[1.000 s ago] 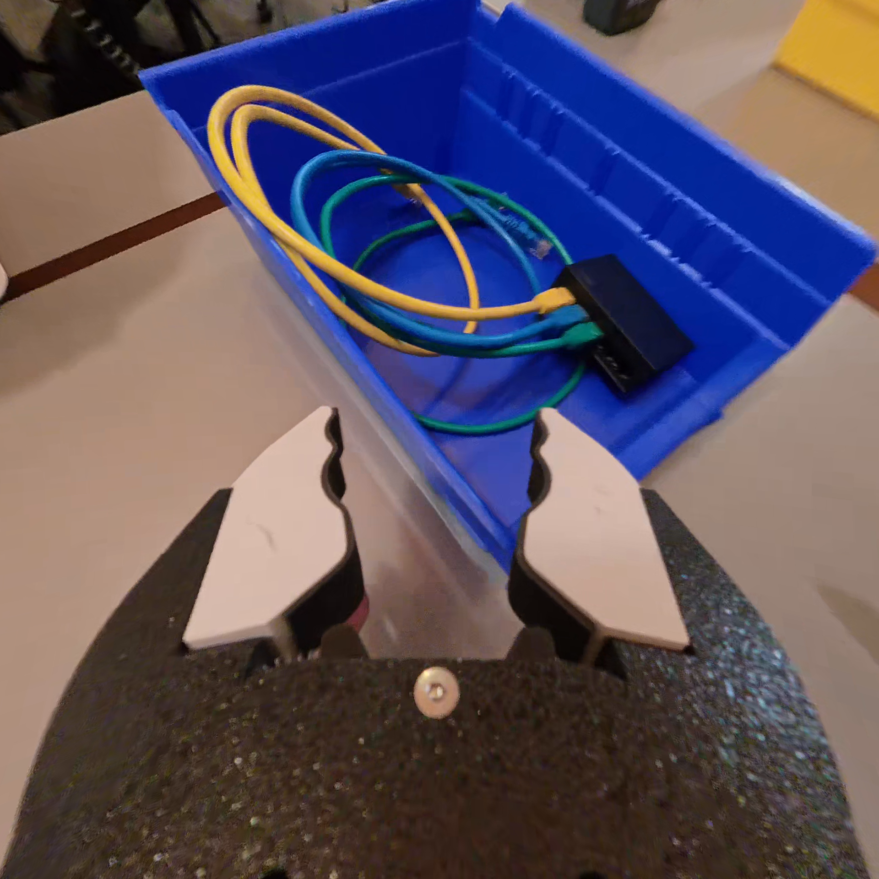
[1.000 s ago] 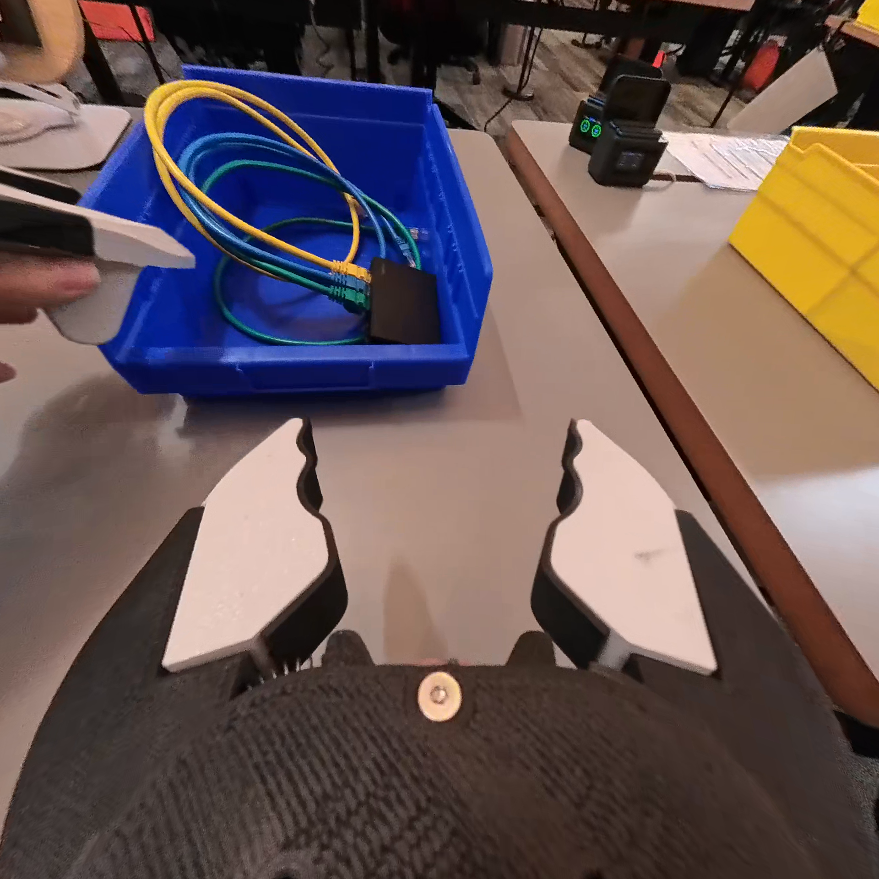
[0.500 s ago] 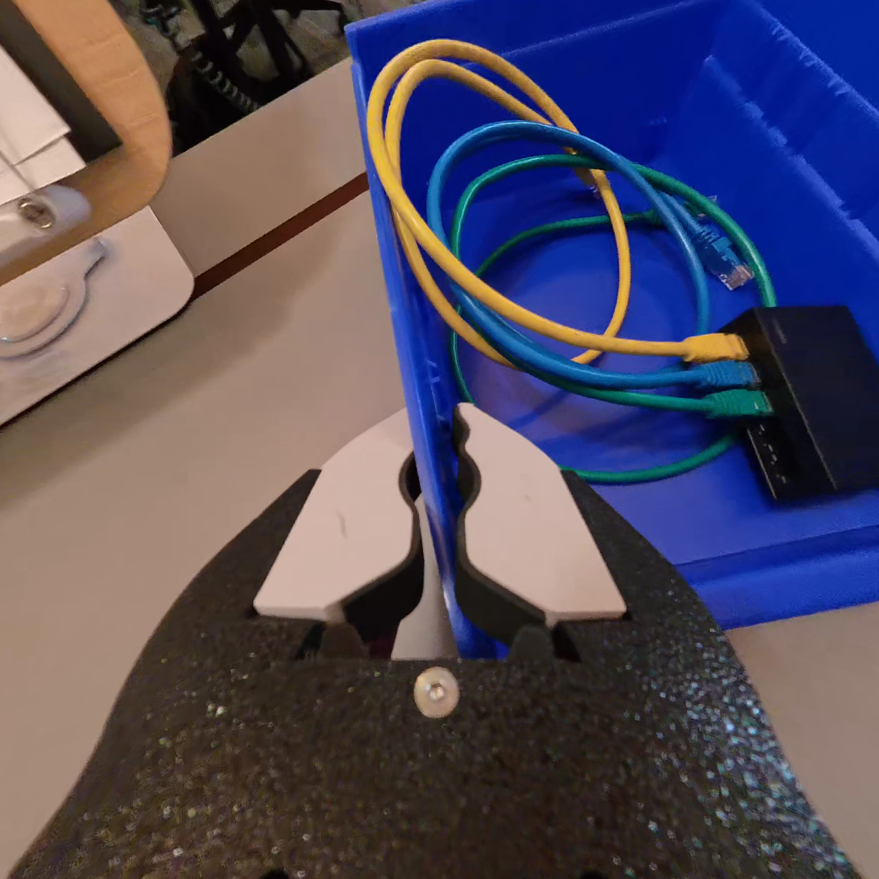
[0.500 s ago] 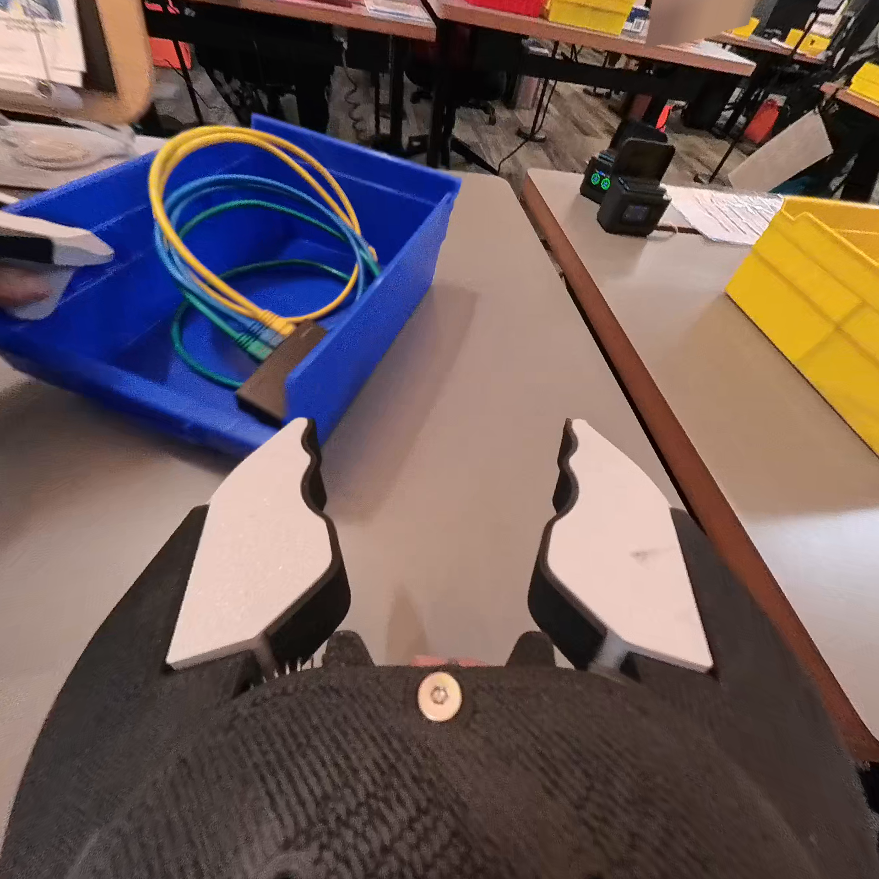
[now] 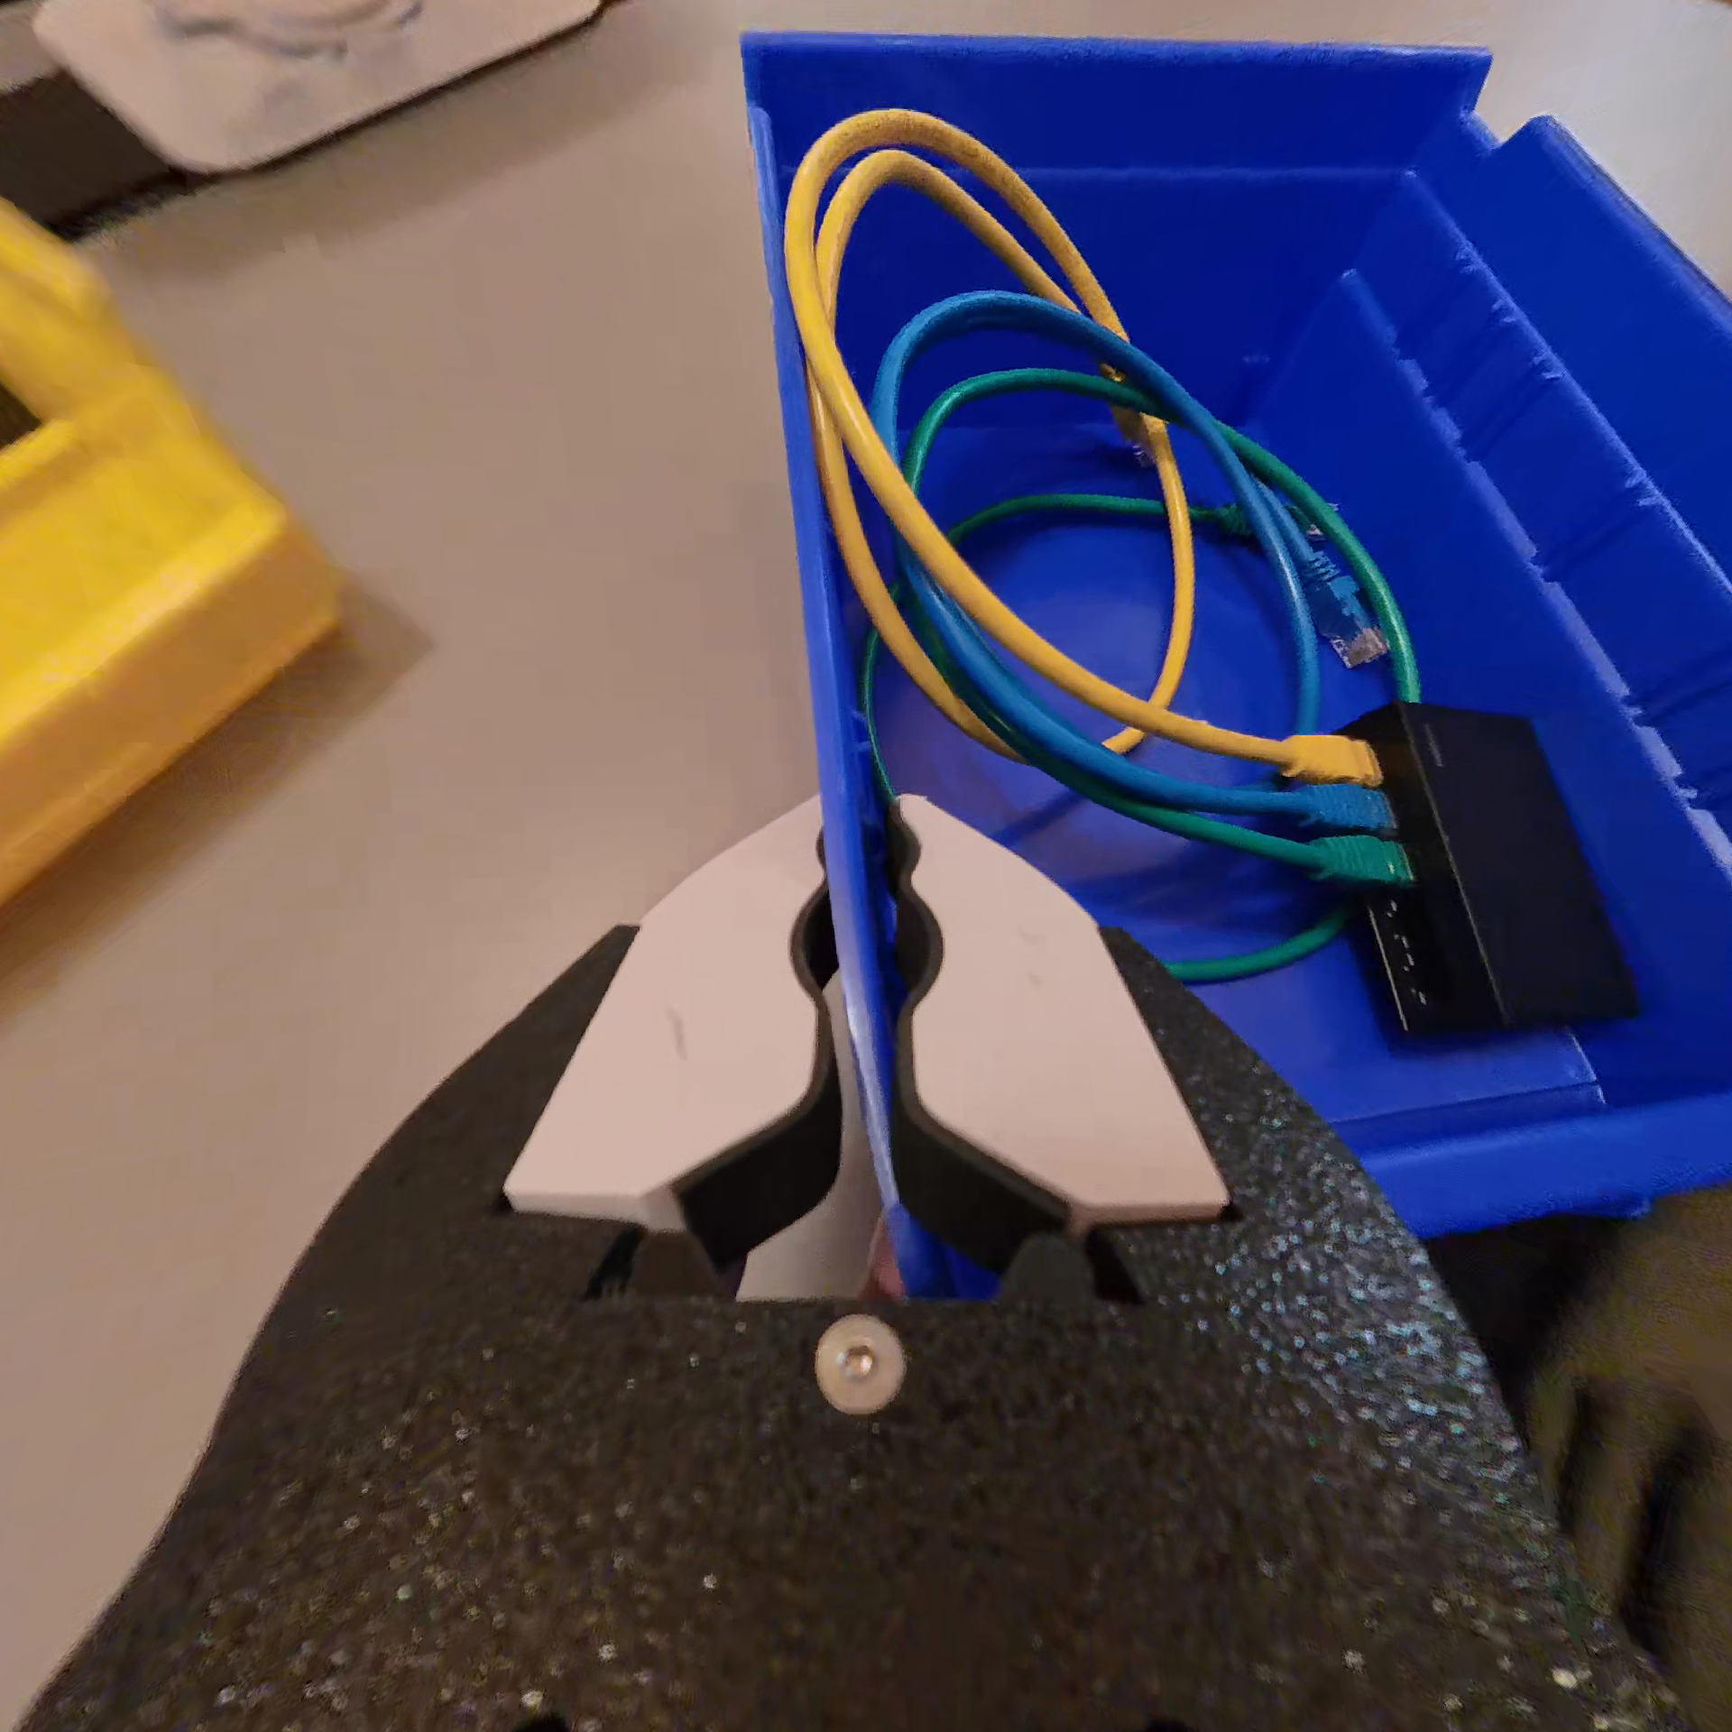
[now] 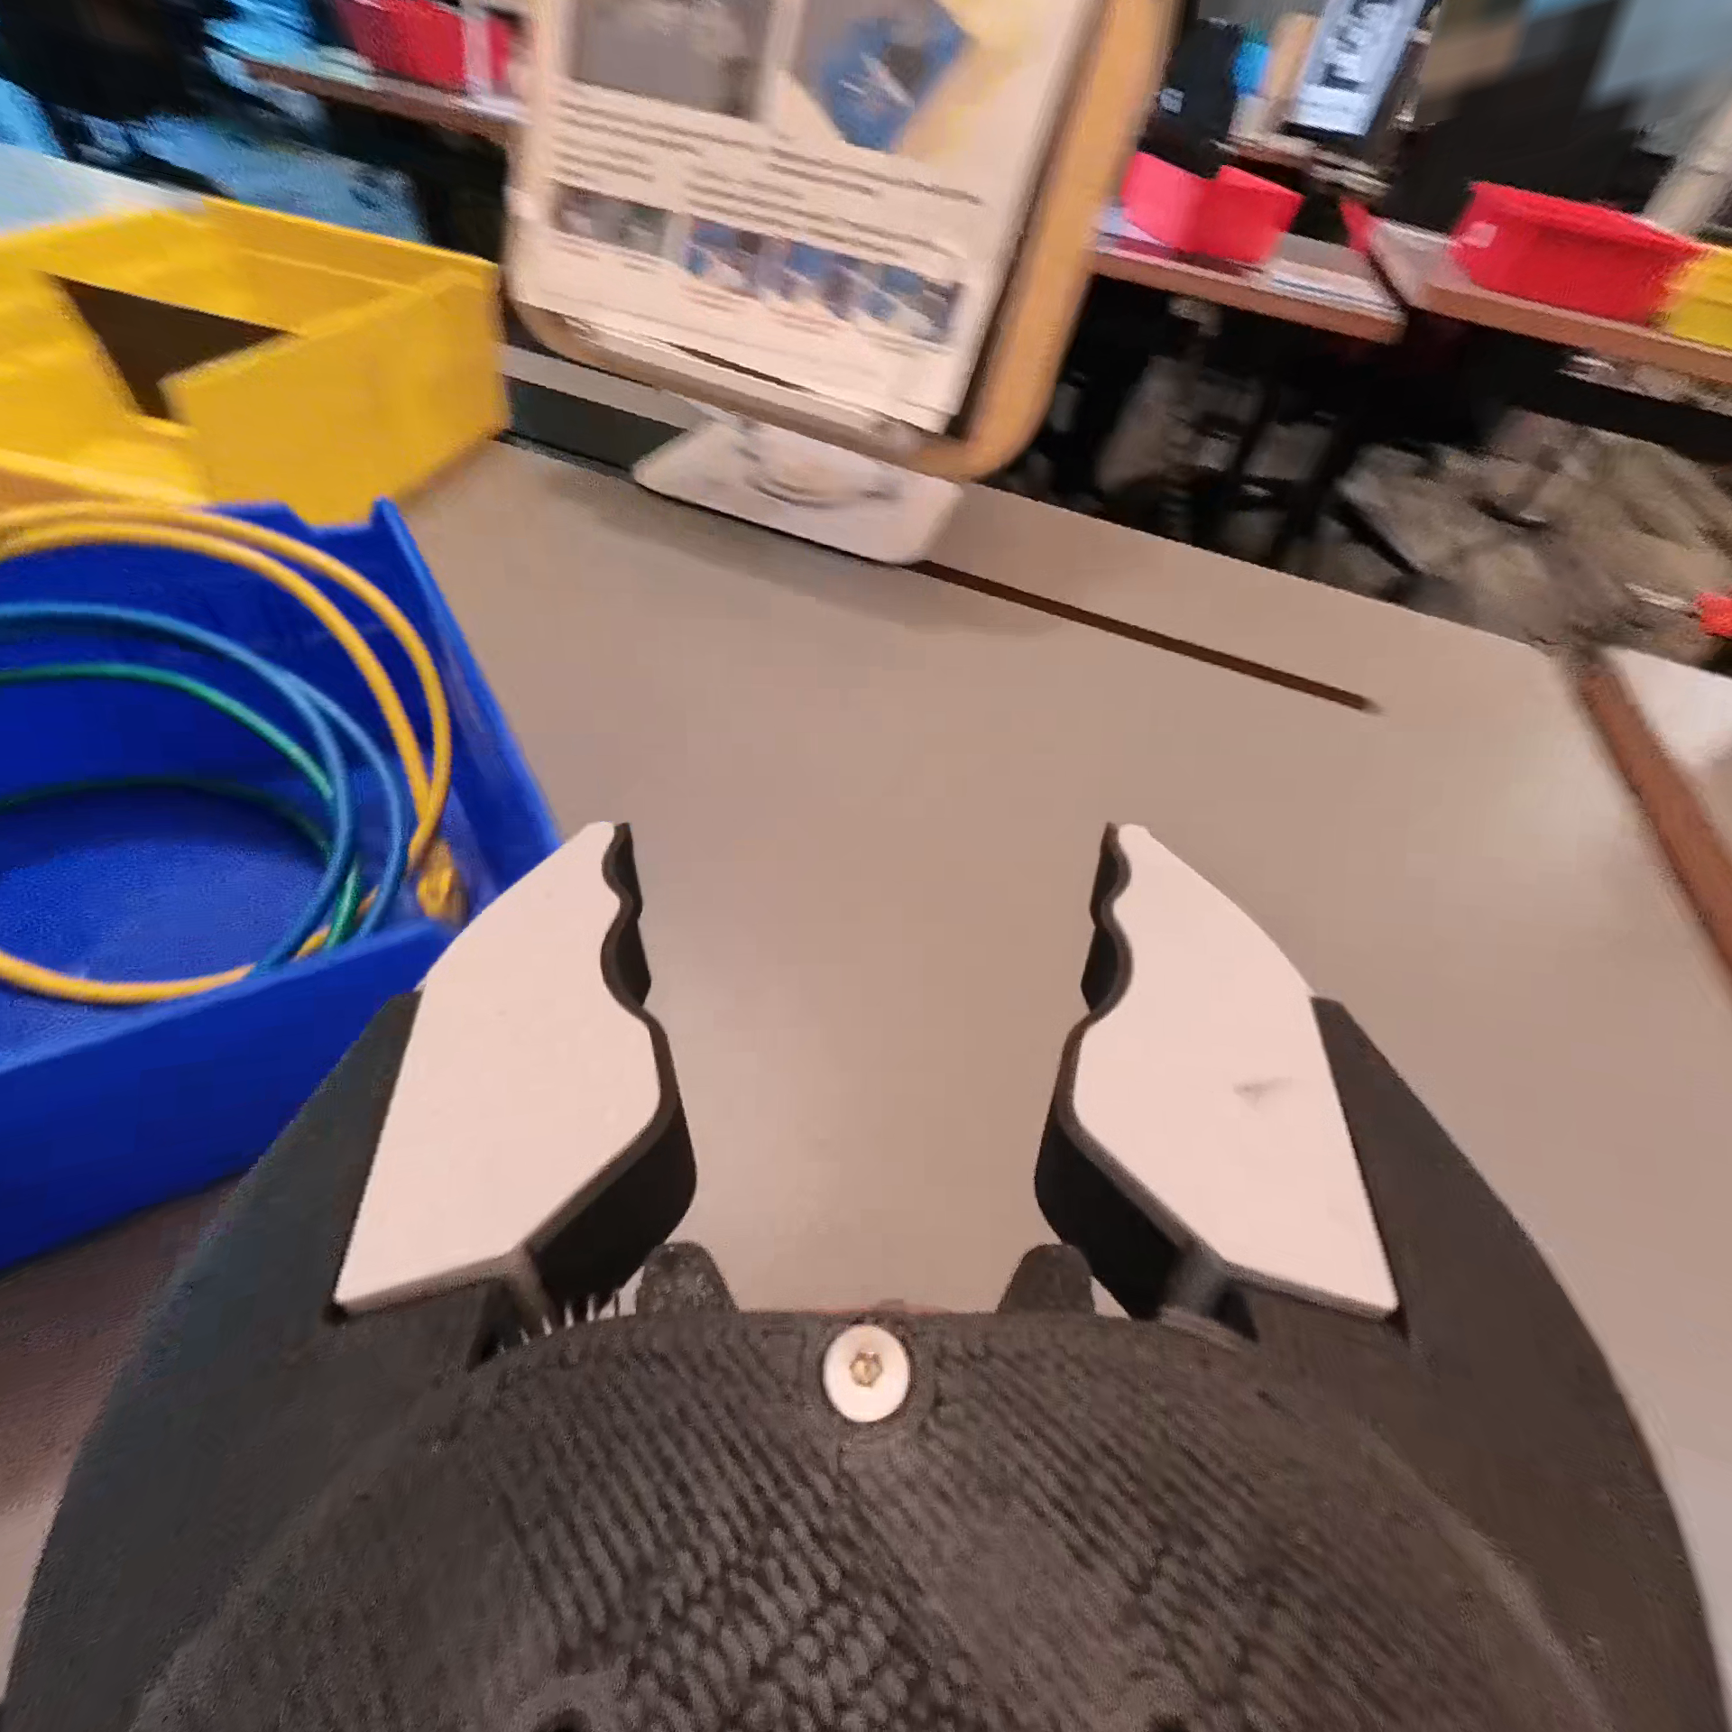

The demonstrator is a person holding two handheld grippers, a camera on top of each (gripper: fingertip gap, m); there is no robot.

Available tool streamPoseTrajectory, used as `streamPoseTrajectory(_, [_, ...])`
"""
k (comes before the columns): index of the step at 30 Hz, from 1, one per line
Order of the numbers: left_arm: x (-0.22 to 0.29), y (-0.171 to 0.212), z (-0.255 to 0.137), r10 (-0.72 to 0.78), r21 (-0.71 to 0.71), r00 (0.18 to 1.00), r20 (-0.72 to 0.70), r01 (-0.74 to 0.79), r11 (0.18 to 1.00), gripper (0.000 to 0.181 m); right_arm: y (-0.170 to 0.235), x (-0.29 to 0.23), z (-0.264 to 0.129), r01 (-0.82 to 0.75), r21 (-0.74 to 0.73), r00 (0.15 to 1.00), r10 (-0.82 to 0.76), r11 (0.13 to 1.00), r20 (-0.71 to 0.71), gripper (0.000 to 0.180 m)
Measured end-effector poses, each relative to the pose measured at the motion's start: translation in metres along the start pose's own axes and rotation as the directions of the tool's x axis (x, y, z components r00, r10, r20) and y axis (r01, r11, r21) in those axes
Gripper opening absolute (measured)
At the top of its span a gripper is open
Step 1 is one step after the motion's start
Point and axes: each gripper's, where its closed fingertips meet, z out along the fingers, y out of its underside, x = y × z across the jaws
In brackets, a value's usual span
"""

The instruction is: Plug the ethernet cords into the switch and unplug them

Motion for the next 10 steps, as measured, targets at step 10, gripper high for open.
streamPoseTrajectory(10, [-0.087,0.108,-0.186,-0.102,-0.024,0.956,0.276,0.113,0.993,0.005,-0.082,-0.219,0.187,-0.131,-0.040,0.908,0.136,0.991,0.396,0.098])
